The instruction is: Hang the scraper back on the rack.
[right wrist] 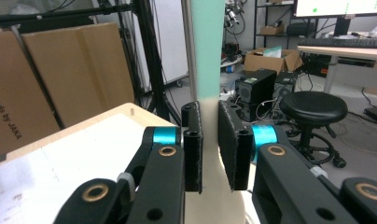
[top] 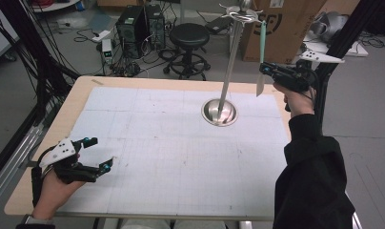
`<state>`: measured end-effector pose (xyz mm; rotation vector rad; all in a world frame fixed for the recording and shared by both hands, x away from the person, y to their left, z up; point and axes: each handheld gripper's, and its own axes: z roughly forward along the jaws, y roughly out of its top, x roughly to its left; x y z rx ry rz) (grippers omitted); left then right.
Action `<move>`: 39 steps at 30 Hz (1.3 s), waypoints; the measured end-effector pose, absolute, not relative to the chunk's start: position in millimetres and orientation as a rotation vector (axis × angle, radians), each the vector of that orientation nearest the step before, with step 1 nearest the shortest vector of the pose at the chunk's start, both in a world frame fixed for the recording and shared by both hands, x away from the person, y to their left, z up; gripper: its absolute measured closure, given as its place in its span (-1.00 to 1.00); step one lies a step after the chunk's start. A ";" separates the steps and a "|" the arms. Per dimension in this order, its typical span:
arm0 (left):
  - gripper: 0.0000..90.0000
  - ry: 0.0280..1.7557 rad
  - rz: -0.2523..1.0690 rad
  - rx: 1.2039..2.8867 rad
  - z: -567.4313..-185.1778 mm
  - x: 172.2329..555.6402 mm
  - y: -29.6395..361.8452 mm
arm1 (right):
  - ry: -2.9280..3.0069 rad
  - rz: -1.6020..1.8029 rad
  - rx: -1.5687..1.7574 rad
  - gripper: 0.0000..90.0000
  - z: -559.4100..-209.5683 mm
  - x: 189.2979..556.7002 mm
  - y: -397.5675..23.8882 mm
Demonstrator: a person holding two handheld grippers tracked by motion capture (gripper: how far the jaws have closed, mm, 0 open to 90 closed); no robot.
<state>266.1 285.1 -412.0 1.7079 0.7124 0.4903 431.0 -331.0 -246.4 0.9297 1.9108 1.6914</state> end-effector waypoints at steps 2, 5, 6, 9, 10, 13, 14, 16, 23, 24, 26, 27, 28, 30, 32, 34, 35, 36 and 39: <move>-0.96 0.707 0.486 1.711 -412.1 266.8 284.2 | 1.899 1.686 0.940 0.78 -247.7 432.5 -325.2; -0.96 0.700 0.485 1.709 -411.6 267.6 283.1 | 1.883 1.675 0.943 0.76 -249.3 433.1 -321.4; -0.96 0.700 0.484 1.707 -411.6 268.4 283.0 | 1.875 1.677 0.950 0.75 -250.0 432.6 -320.9; -0.96 0.702 0.479 1.702 -411.7 270.0 282.8 | 1.852 1.667 0.975 0.64 -252.9 430.5 -322.2; -0.96 0.702 0.475 1.699 -411.8 270.6 282.4 | 1.845 1.663 0.992 0.58 -254.3 429.7 -323.6; -0.96 0.703 0.470 1.698 -412.2 272.5 280.7 | 1.830 1.684 1.017 0.42 -259.1 423.6 -328.6; -0.96 0.702 0.464 1.698 -412.7 273.6 280.0 | 1.836 1.680 1.025 0.36 -260.1 422.3 -329.7; -0.96 0.702 0.461 1.696 -413.5 274.9 278.4 | 1.838 1.683 1.040 0.19 -264.6 417.7 -332.4; -0.96 0.691 0.448 1.683 -412.6 279.3 273.5 | 1.888 1.649 1.037 -0.39 -289.5 394.8 -334.6; -0.96 0.688 0.447 1.677 -412.0 280.3 272.7 | 1.900 1.651 1.033 -0.49 -294.3 390.2 -333.9; -0.96 0.690 0.441 1.666 -411.2 281.7 272.0 | 1.913 1.667 1.032 -0.68 -305.2 380.4 -332.9; -0.96 0.689 0.442 1.662 -410.6 282.7 272.5 | 1.921 1.689 1.031 -0.73 -311.7 375.5 -333.3; -0.96 0.691 0.442 1.653 -410.2 283.4 272.7 | 1.922 1.704 1.033 -0.80 -319.1 370.6 -334.1; -0.96 0.695 0.439 1.644 -410.1 284.6 272.4 | 1.915 1.696 1.059 -1.00 -333.6 361.8 -334.3; -0.96 0.691 0.440 1.649 -410.5 285.6 271.6 | 1.930 1.667 1.094 -0.99 -346.7 354.2 -333.0; -0.96 0.691 0.437 1.653 -410.8 286.3 271.0 | 1.963 1.619 1.076 -0.99 -358.2 345.2 -329.7; -0.96 0.691 0.437 1.652 -410.9 286.7 270.8 | 1.975 1.603 1.069 -1.00 -362.3 340.9 -327.5; -0.96 0.690 0.439 1.652 -411.0 287.2 270.9 | 1.979 1.596 1.056 -0.99 -365.4 337.6 -325.7; -0.96 0.696 0.440 1.653 -411.6 288.0 270.9 | 1.980 1.590 1.022 -0.99 -374.3 326.0 -318.0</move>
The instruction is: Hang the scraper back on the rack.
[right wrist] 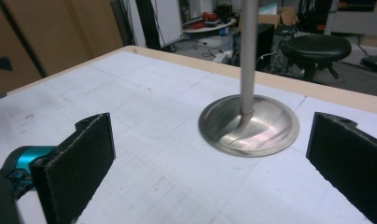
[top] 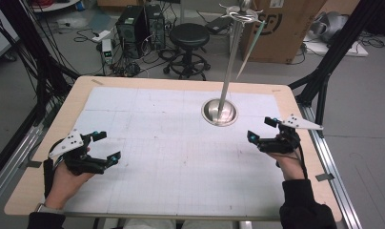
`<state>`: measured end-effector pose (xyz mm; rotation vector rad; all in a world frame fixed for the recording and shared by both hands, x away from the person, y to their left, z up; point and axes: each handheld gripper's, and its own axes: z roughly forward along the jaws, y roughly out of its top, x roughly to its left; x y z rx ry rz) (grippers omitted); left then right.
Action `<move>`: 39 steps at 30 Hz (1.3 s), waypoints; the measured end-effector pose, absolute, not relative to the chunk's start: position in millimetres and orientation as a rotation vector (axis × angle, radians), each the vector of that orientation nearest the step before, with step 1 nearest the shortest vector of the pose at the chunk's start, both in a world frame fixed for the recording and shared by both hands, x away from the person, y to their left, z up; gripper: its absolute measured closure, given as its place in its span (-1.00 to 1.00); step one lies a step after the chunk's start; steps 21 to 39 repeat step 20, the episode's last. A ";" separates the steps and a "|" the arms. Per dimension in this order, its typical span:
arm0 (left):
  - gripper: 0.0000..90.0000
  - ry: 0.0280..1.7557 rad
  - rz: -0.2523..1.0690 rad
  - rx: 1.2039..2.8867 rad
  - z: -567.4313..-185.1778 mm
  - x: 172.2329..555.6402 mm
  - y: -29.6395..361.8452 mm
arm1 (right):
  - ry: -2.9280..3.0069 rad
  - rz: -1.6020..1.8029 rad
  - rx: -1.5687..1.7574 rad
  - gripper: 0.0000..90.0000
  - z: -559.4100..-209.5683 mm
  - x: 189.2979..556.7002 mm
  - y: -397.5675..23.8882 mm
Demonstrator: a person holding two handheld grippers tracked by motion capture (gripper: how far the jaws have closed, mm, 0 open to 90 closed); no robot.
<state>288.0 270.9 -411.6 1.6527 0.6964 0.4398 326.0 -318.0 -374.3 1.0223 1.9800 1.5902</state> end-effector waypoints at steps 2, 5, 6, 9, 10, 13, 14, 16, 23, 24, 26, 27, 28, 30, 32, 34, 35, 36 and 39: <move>-0.96 0.696 0.439 1.660 -412.2 288.7 270.8 | 1.978 1.588 1.007 -0.99 -378.5 319.4 -313.4; -0.96 0.699 0.436 1.667 -414.3 289.3 269.0 | 1.943 1.639 1.027 -0.99 -384.9 309.2 -309.2; -0.96 0.700 0.435 1.675 -415.2 289.9 268.5 | 1.933 1.655 1.049 -0.99 -387.2 306.1 -307.3; -0.96 0.699 0.436 1.685 -416.7 291.0 266.8 | 1.943 1.623 1.044 -0.99 -392.7 297.2 -300.3; -0.96 0.696 0.436 1.685 -416.8 291.1 266.6 | 1.951 1.620 1.044 -0.99 -396.8 292.9 -297.2; -0.96 0.694 0.440 1.684 -417.8 291.0 264.8 | 1.938 1.618 1.052 -0.99 -410.4 284.6 -292.8; -0.96 0.692 0.445 1.688 -418.2 291.0 264.5 | 1.932 1.622 1.069 -0.99 -414.8 282.7 -292.6; -0.96 0.694 0.450 1.694 -419.8 292.1 263.5 | 1.915 1.626 1.099 -0.99 -421.9 279.7 -292.9; -0.96 0.704 0.453 1.689 -420.6 293.8 263.7 | 1.931 1.600 1.123 -0.99 -432.5 277.1 -295.0; -0.96 0.704 0.453 1.689 -420.6 293.8 263.7 | 1.931 1.600 1.123 -0.99 -432.5 277.1 -295.0; -0.96 0.704 0.453 1.689 -420.6 293.8 263.7 | 1.931 1.600 1.123 -0.99 -432.5 277.1 -295.0; -0.96 0.704 0.453 1.689 -420.6 293.8 263.7 | 1.931 1.600 1.123 -0.99 -432.5 277.1 -295.0; -0.96 0.704 0.453 1.689 -420.6 293.8 263.7 | 1.931 1.600 1.123 -0.99 -432.5 277.1 -295.0; -0.96 0.704 0.453 1.689 -420.6 293.8 263.7 | 1.931 1.600 1.123 -0.99 -432.5 277.1 -295.0; -0.96 0.704 0.453 1.689 -420.6 293.8 263.7 | 1.931 1.600 1.123 -0.99 -432.5 277.1 -295.0; -0.96 0.704 0.453 1.689 -420.6 293.8 263.7 | 1.931 1.600 1.123 -0.99 -432.5 277.1 -295.0; -0.96 0.704 0.453 1.689 -420.6 293.8 263.7 | 1.931 1.600 1.123 -0.99 -432.5 277.1 -295.0; -0.96 0.704 0.453 1.689 -420.6 293.8 263.7 | 1.931 1.600 1.123 -0.99 -432.5 277.1 -295.0; -0.96 0.704 0.453 1.689 -420.6 293.8 263.7 | 1.931 1.600 1.123 -0.99 -432.5 277.1 -295.0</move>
